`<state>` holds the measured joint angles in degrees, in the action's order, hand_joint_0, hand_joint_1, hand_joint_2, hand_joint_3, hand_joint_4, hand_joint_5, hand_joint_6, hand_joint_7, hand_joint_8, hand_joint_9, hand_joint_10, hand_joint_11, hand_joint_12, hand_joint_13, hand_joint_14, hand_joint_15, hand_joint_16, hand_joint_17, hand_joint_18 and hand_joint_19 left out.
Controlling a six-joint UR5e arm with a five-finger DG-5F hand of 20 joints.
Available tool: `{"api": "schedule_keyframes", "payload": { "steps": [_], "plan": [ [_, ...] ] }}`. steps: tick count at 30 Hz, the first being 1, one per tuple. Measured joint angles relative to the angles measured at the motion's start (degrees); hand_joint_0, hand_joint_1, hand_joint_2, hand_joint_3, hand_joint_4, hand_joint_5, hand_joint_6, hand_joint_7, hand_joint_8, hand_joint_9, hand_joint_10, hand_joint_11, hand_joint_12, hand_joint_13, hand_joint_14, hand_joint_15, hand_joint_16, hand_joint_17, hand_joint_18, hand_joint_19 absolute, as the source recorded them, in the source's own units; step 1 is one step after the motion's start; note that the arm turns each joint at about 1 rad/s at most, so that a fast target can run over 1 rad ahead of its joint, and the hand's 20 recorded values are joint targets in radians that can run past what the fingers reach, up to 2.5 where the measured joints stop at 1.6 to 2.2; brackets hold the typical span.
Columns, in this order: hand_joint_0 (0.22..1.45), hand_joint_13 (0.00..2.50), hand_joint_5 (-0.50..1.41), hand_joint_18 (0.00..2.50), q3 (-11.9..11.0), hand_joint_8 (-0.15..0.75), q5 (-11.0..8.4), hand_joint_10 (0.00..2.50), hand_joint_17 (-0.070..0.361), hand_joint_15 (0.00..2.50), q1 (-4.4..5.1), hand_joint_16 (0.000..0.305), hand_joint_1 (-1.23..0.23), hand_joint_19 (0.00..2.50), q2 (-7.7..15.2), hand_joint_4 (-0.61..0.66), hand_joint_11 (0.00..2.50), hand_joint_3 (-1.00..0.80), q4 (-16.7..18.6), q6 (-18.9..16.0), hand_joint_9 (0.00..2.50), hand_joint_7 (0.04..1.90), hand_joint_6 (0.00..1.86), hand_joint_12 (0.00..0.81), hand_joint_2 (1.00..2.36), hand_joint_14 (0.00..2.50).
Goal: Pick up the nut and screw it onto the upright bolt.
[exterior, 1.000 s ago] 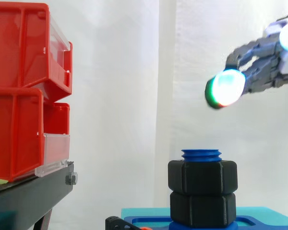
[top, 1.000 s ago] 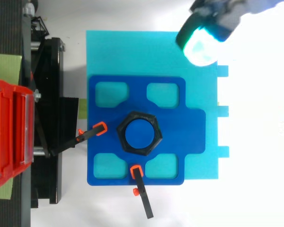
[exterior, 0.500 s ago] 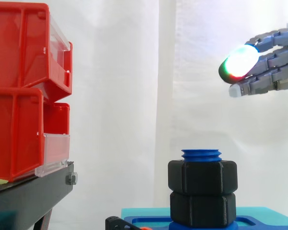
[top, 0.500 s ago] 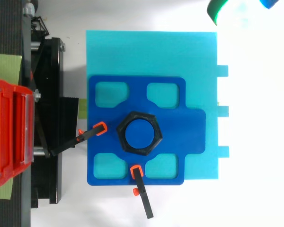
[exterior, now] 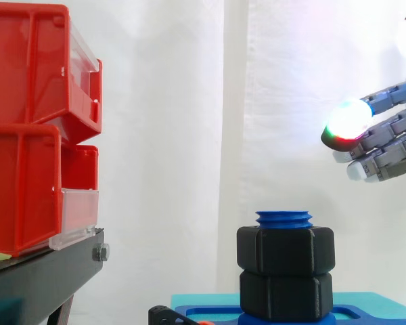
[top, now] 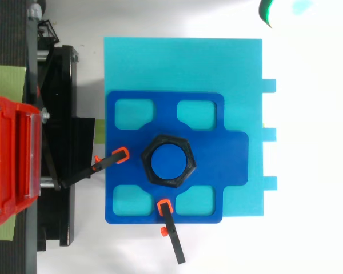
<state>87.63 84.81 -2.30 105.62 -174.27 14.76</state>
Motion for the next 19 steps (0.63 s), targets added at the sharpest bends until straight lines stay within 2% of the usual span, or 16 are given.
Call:
{"api": "schedule_keyframes", "payload": {
  "steps": [5,10,17,19],
  "plan": [
    [0.5,0.0,-0.27,0.0,0.0,0.255,-0.07,0.0,0.131,0.0,0.01,0.058,-0.5,0.04,0.0,0.17,0.0,-0.5,-0.1,-0.5,0.0,0.62,0.5,0.393,1.0,0.0],
    [0.5,0.0,-0.27,0.0,0.0,0.244,-0.08,0.0,0.129,0.0,0.02,0.057,-0.53,0.04,0.0,0.1,0.0,-0.5,-0.1,0.1,0.0,0.63,0.5,0.391,1.0,0.0],
    [0.49,0.0,-0.25,0.0,0.0,0.24,-0.08,0.0,0.128,0.0,0.02,0.057,-0.53,0.03,0.0,0.09,0.0,-0.5,-0.1,0.2,0.0,0.77,0.5,0.388,1.0,0.0],
    [0.49,0.0,-0.25,0.0,0.0,0.24,-0.08,0.0,0.128,0.0,0.02,0.057,-0.53,0.02,0.0,0.09,0.0,-0.5,-0.1,0.2,0.0,0.74,0.5,0.388,1.0,0.0]
  ]
}}
